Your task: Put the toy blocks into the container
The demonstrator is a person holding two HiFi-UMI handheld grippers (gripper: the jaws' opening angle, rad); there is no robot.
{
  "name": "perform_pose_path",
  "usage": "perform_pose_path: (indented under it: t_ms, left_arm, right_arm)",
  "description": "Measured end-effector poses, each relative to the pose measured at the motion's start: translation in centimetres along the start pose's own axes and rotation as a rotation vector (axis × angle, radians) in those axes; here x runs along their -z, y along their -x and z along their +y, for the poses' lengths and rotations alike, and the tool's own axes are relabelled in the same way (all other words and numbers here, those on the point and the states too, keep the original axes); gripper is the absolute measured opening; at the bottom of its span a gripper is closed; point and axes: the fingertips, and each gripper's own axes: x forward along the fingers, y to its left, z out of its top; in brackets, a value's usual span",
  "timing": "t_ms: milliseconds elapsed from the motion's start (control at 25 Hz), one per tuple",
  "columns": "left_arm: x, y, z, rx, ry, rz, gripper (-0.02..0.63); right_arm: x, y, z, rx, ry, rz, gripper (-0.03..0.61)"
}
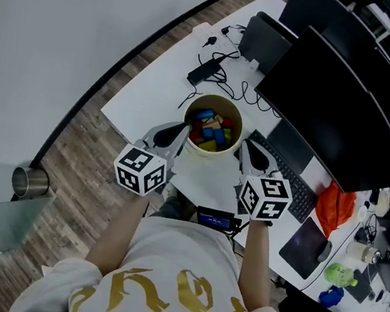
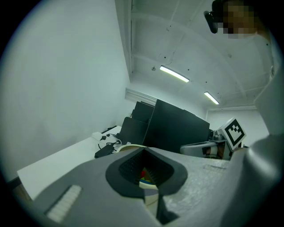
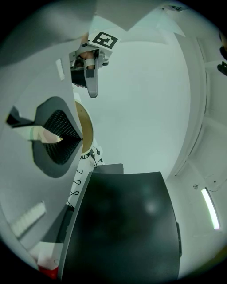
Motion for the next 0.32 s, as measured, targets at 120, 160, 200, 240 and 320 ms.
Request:
perform_pose_path:
  t_ms: [120,160,200,240,320]
  left_arm:
    - [0.06,-0.07,0.22,0.000,0.003,0.001,0.009]
    - [0.08,-0.10,0.30,0.000,0.004,0.001,0.009]
    - [0.08,-0.12,0.40,0.000,0.005,0.000,0.009]
    - [0.08,-0.16,0.49,0.000,0.005,0.000,0.009]
    - [0.09,-0.24,0.67,0.001,0.006,0.000,0.009]
  right_arm:
    - [0.02,-0.13,-0.13,0.003,-0.002,0.001,0.028]
    - [0.02,-0.19,-0.15,0.004,-0.003,0.000,0.028]
    - [0.02,-0.25,-0.16,0.004,-0.004,0.000,0.028]
    - [0.02,-0.32,-0.18,0.005,-0.005,0.000,0.028]
    - [0.03,-0.48,-0.25,0.007,-0.007,0.000,0.028]
